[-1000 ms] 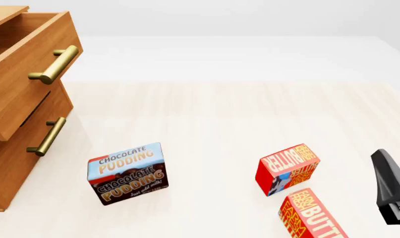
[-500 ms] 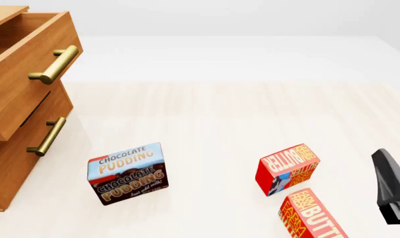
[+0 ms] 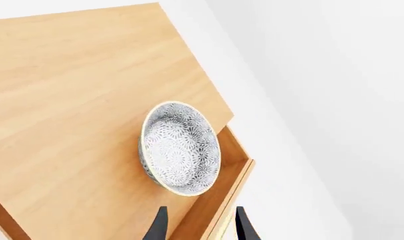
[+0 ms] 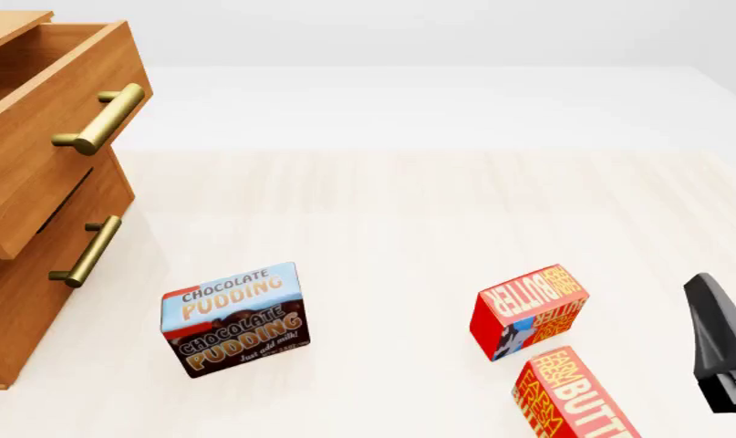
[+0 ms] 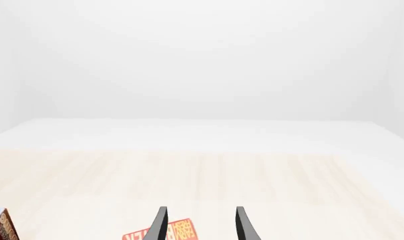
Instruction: Put the bowl in the top drawer of the cabinet.
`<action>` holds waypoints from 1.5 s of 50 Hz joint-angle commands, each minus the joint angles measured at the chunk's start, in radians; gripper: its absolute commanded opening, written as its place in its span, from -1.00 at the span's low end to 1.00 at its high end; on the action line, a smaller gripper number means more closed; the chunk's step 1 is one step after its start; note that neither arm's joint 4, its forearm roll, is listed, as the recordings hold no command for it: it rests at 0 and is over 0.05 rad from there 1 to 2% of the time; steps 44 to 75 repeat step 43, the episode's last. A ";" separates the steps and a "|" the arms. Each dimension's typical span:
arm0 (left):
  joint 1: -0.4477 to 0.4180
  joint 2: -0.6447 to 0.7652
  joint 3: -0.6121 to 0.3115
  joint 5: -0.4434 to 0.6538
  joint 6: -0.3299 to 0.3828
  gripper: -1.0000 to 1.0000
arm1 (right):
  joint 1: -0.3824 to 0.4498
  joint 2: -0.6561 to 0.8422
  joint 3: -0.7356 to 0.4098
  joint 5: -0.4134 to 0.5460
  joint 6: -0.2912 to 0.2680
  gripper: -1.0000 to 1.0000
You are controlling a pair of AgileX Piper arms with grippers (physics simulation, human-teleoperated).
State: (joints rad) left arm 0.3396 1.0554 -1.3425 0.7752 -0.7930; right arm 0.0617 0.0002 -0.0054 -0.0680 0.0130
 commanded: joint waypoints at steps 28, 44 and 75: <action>-0.228 -0.113 0.068 0.024 -0.012 1.00 | 0.000 0.000 0.000 -0.008 0.001 1.00; -0.302 -0.147 0.076 0.034 -0.029 1.00 | 0.000 0.000 0.000 -0.011 0.001 1.00; -0.302 -0.147 0.076 0.034 -0.029 1.00 | 0.000 0.000 0.000 -0.011 0.001 1.00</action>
